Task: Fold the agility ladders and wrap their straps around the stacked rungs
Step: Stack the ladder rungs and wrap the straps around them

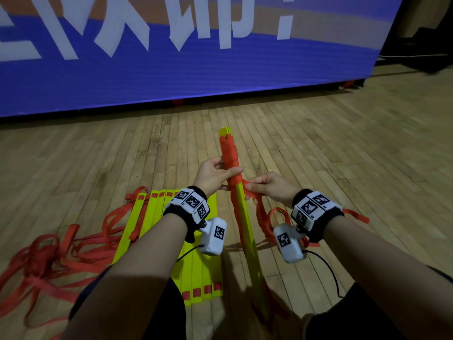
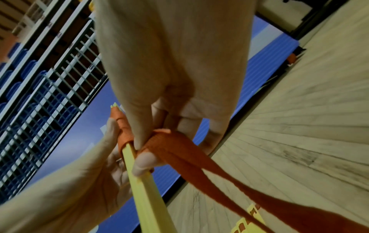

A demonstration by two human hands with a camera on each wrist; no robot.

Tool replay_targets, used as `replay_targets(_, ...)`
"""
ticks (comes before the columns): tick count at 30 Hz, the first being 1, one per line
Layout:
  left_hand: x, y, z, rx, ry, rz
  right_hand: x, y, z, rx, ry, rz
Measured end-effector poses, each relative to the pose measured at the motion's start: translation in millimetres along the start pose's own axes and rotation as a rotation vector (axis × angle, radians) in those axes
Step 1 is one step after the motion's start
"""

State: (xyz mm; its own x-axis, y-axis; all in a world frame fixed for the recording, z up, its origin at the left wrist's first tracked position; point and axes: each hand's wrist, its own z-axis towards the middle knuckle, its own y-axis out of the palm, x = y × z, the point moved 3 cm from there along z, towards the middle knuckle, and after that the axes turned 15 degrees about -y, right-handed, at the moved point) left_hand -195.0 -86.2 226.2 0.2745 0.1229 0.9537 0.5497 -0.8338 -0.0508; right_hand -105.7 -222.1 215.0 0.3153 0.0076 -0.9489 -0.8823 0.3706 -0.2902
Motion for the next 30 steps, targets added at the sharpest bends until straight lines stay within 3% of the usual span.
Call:
replay_targets(7,-3,-2,0,-0.050,-0.035,0.062,-5,3,-3,-0.002,0.047,0.073)
replay_targets(12,-3,-4,2,0.002,-0.020,0.070,-2,-3,-1,0.077,0.079,-0.218)
replay_targets(15,-3,-1,0,-0.006,-0.017,0.056,3,-3,-1,0.106,0.082,-0.256)
replay_targets(24,-9,-1,-2,-0.174,-0.160,0.099,4,-6,0,0.175,0.063,-0.200)
replay_targets(30,-14,1,-10,-0.342,-0.279,0.212,-2,-14,2,0.302,0.009,-0.049)
